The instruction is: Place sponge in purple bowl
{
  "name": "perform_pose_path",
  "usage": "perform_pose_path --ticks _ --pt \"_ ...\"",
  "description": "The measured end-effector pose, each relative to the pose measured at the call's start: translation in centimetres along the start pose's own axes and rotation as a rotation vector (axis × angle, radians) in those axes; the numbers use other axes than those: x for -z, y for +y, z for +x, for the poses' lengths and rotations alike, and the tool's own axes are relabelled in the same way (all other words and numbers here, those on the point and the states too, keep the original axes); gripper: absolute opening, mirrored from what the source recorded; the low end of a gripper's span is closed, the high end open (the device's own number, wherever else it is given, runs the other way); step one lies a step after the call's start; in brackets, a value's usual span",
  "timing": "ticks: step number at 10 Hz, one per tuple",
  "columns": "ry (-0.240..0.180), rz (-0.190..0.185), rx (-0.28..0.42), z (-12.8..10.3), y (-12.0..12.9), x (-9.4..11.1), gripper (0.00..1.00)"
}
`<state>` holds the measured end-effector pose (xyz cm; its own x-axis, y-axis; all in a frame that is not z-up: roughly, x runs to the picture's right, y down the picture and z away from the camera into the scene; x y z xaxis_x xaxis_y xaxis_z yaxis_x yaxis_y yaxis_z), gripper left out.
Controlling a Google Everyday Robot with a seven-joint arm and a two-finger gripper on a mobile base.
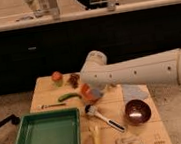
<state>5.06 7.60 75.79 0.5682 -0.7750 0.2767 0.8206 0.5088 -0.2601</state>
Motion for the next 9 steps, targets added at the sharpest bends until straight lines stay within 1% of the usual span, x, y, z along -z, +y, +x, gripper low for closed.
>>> perform_pose_path --ticks 3,4,6,7,8,9 --pt "0.023 -0.024 -0.098 0.6 4.3 0.8 0.00" --pt "0.026 -0.032 -0.128 0.7 5.7 0.9 0.00" --pt "0.028 -0.041 -0.176 0.3 7.8 1.0 0.00" --pt "0.030 -0.051 -0.204 0.3 9.3 1.0 0.00" --pt "0.030 -0.056 -0.223 0.1 10.0 1.0 0.00" --pt "0.028 -0.056 -0.232 -0.1 10.3 0.9 0.00"
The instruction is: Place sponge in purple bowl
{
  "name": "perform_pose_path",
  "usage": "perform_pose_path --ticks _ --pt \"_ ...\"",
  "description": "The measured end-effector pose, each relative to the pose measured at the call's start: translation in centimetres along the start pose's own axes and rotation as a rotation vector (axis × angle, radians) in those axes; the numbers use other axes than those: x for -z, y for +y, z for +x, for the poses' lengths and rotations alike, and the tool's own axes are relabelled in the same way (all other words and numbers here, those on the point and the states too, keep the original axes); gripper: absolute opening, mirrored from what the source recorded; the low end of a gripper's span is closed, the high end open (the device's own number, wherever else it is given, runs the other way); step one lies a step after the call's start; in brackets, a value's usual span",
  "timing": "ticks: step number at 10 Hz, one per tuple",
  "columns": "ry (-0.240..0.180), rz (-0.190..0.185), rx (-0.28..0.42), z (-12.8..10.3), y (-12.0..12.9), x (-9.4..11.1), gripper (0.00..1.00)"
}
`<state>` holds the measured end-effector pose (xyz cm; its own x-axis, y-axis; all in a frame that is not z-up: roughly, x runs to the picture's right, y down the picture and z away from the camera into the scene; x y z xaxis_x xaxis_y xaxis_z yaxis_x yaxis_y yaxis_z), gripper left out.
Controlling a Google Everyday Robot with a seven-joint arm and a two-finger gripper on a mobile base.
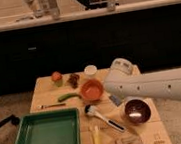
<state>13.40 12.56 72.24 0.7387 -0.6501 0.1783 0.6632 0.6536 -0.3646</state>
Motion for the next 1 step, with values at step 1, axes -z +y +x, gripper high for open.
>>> perform_pose_path --ticks 1 --pt "-0.001 -0.005 -0.012 -0.03 0.54 -0.14 0.00"
